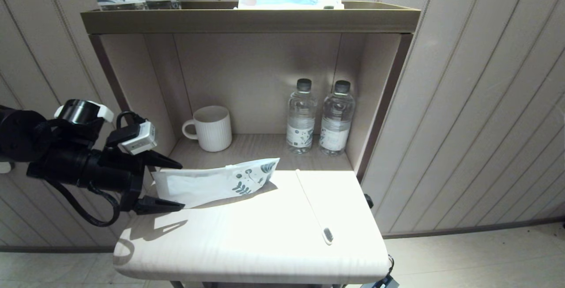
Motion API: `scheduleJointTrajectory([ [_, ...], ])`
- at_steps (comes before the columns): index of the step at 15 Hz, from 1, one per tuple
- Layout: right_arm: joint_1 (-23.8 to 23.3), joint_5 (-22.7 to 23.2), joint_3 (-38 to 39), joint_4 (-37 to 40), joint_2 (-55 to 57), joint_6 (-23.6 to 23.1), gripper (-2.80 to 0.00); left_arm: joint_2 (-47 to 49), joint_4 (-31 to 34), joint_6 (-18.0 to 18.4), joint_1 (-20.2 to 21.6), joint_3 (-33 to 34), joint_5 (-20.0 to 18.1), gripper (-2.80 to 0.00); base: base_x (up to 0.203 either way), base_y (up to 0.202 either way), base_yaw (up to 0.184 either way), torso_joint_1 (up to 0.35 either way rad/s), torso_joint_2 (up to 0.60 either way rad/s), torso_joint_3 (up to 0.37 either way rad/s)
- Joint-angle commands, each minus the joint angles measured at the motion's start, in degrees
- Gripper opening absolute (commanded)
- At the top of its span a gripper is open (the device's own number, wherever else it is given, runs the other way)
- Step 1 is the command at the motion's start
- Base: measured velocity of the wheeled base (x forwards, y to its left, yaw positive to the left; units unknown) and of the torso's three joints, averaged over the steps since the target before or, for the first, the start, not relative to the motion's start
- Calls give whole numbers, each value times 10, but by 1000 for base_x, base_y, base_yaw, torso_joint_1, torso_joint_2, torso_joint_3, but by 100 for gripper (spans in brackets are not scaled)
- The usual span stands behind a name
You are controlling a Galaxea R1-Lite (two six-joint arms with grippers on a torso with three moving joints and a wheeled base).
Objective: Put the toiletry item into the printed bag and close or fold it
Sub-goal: Pick up the storage bag
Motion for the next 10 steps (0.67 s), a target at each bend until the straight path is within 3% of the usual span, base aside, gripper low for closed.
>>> scheduleJointTrajectory([
  [1,0,0,0,0,0,0,-280,-2,1,3,0,0,-3,0,0,0,0,0,0,0],
  [7,0,0,0,0,0,0,-280,-10,2,2,0,2,-3,0,0,0,0,0,0,0],
  [8,0,0,0,0,0,0,-280,-10,2,2,0,2,-3,-280,0,0,0,0,0,0],
  [10,0,0,0,0,0,0,-280,-10,3,2,0,2,-3,-280,0,0,0,0,0,0],
])
